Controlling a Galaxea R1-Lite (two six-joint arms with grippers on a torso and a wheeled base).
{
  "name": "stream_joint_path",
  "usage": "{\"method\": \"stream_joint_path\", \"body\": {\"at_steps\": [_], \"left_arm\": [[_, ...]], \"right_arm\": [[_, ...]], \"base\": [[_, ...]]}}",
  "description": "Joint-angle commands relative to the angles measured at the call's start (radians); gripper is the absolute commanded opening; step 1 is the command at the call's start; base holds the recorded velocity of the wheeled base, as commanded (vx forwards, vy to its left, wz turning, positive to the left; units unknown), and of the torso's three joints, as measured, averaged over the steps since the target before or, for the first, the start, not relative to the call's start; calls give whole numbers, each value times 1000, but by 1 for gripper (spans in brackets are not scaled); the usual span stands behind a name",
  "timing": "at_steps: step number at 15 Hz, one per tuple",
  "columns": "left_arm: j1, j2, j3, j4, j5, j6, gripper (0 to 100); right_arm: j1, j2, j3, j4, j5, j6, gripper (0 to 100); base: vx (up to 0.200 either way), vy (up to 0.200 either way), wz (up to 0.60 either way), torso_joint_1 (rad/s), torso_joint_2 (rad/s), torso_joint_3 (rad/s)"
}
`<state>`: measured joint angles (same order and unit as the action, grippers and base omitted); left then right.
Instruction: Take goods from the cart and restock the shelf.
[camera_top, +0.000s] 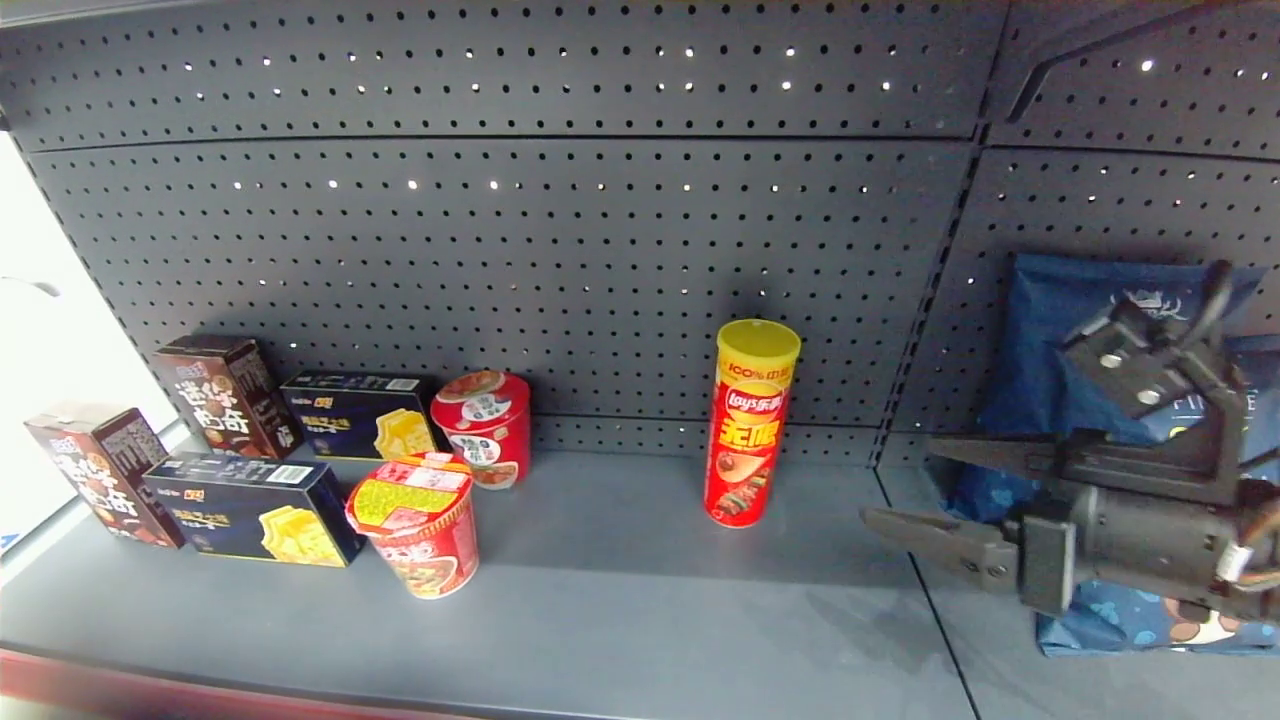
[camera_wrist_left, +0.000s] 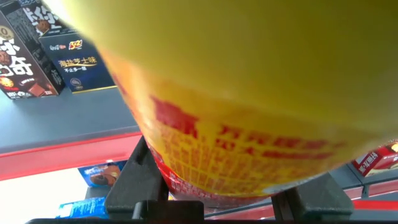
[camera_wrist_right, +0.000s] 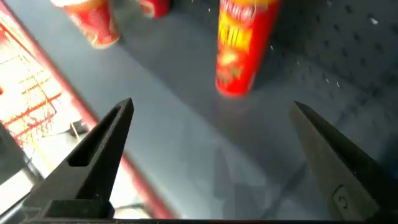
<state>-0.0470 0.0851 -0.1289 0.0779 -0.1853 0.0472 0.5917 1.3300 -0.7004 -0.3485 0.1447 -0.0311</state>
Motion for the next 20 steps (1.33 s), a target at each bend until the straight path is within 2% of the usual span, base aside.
{"method": "stream_joint_path", "body": {"at_steps": [1,3,5,6,10,15,17,20], "left_arm": [[-1,2,-5,0,1,0,0],[-1,2,-11,-1,1,-17,0],[-1,2,-11,-1,3,-27,0],[-1,2,-12,-1,3,-27,0],[-1,2,-12,-1,0,-27,0],[-1,2,-12,-1,0,-27,0],[-1,2,-11,-1,0,-27,0],[1,1,-8,-1,0,-26,0]], "right_arm": [[-87,230,-57,-130,113,-29,100],[-125,310,-59,-227,182,-76,100],[-147,347,-56,-288,332,-82,100],[-155,362,-56,-317,369,-84,100],[-173,443,-74,-362,383,-89,100],[-231,555,-200,-366,418,-92,100],[-236,592,-232,-389,460,-92,100],[-227,657,-272,-418,466,-92,100]], "base": [[0,0,0,0,0,0],[0,0,0,0,0,0],[0,0,0,0,0,0],[0,0,0,0,0,0],[0,0,0,0,0,0],[0,0,0,0,0,0],[0,0,0,0,0,0],[0,0,0,0,0,0]]}}
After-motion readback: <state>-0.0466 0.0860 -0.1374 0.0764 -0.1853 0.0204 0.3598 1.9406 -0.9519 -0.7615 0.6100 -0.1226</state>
